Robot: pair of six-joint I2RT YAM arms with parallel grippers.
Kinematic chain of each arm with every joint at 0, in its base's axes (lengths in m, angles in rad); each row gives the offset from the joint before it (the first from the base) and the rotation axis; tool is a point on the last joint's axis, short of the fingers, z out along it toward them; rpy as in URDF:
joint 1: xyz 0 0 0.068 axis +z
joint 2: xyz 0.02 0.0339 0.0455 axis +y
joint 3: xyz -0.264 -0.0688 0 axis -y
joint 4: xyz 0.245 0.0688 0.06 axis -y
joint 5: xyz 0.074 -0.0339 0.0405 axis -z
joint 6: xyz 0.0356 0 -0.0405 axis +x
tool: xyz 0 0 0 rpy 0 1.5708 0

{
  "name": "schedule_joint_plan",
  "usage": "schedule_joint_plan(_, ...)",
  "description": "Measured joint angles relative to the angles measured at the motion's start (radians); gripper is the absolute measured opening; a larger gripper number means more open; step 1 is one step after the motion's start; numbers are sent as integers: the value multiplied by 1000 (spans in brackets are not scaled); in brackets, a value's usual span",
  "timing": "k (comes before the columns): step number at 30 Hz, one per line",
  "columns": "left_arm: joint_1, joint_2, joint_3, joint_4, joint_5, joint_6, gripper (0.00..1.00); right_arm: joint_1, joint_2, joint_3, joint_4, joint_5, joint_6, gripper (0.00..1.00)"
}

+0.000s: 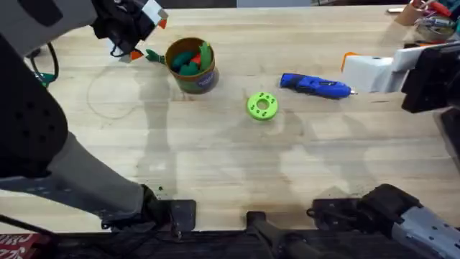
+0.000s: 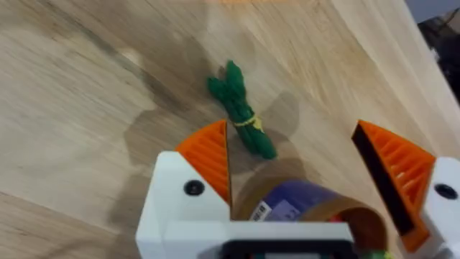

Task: Pick up the gripper from the table and insert it into the empty holder that is missing its gripper. Then pick up a screw, insert it into the mounting hole, and use the screwdriver to tighten it. Finally, clean up the table by picking up the vegetable and placing it into the bucket.

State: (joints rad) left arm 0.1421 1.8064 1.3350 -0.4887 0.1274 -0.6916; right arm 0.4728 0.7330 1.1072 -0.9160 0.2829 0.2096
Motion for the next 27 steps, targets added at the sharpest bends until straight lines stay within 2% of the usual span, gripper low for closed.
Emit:
schedule_joint_plan(10, -1, 91, 0, 7, -56, 114, 981, 0, 34, 0, 2, 0, 20, 984)
schedule_joint_plan(22, -35, 149, 12, -10, -135, 228, 978, 0, 145, 0, 3, 0, 57, 984)
schedule_joint_plan(24, -35, 149, 16, -22, -149, 242, 917, 0, 155, 0, 3, 0, 59, 984)
schedule_joint_plan(25, -34, 149, 17, -24, -154, 245, 853, 0, 159, 0, 3, 0, 60, 984)
schedule_joint_plan(27, -34, 149, 18, -25, -161, 260, 588, 0, 164, 0, 3, 0, 60, 984)
